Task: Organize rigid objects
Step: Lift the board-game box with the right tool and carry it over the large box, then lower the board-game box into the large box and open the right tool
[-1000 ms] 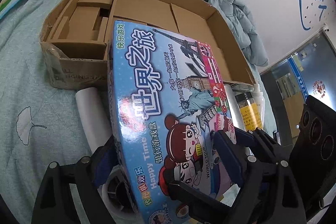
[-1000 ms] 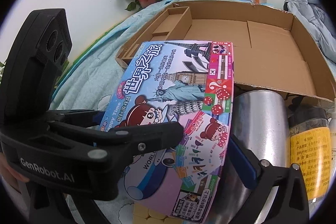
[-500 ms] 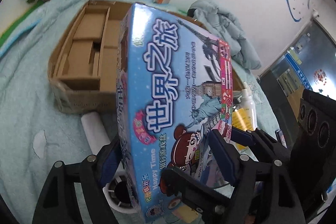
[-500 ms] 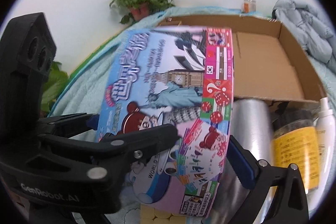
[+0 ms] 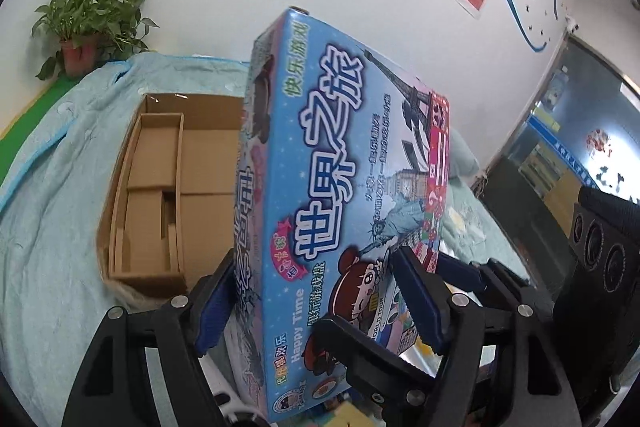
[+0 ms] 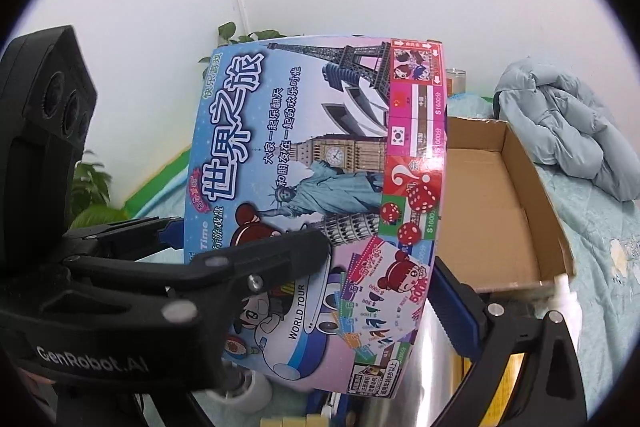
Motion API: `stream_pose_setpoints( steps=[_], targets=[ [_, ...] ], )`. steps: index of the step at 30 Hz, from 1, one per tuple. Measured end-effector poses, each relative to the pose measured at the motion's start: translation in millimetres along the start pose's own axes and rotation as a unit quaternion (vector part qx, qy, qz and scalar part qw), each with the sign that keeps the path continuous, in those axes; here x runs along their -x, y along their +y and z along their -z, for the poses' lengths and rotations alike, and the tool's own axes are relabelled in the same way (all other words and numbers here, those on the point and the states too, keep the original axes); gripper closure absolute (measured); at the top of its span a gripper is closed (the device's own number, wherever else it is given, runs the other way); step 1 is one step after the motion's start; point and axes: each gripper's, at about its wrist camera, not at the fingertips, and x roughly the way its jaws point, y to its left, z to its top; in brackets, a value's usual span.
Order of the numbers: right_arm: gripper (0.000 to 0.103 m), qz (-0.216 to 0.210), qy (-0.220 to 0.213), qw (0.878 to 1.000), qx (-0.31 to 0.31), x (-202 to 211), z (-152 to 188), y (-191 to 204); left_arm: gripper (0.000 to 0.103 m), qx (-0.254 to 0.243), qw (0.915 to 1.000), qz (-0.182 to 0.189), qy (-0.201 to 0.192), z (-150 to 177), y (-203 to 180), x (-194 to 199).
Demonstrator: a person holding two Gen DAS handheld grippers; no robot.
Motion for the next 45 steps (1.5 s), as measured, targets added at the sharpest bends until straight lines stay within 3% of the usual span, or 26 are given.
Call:
stream_pose_setpoints(
  steps=[6, 11, 16, 27, 31, 34, 35, 37, 41, 45],
  targets=[
    [0.006, -0.004, 0.002, 1.000, -0.002, -3, -11, 4, 0.030, -0.016, 0.9998, -0.014, -0.003, -44, 1, -13],
    [0.006, -0.009, 0.020, 1.000, -0.010, -9, -10, 0, 0.031, -0.007, 0.9994, -0.025, 0.023, -65, 10, -38],
    [0.007, -0.010, 0.057, 0.998, -0.014, -25, -7, -1, 0.031, 0.018, 0.9983, -0.026, 0.049, -67, 21, -59],
    [0.013, -0.039, 0.158, 0.986, -0.035, -76, 1, -16, 0.031, 0.044, 0.9906, -0.065, 0.112, -56, 37, -105],
    [0.016, -0.046, 0.205, 0.977, -0.047, -89, 14, -21, 0.040, 0.036, 0.9880, -0.083, 0.126, -46, 42, -115],
    [0.028, -0.052, 0.219, 0.972, -0.066, -92, 21, -27, 0.056, 0.044, 0.9852, -0.106, 0.127, -41, 55, -117],
    [0.039, -0.052, 0.216, 0.973, -0.065, -90, 21, -27, 0.057, 0.054, 0.9843, -0.108, 0.129, -40, 60, -116],
    [0.049, -0.033, 0.217, 0.974, -0.057, -88, 21, -24, 0.058, 0.066, 0.9841, -0.101, 0.130, -36, 76, -121],
    [0.049, -0.037, 0.231, 0.971, -0.058, -88, 25, -21, 0.061, 0.086, 0.9844, -0.086, 0.127, -32, 89, -118],
    [0.049, -0.031, 0.231, 0.970, -0.061, -80, 27, -24, 0.063, 0.068, 0.9845, -0.110, 0.119, -34, 90, -112]
  ],
)
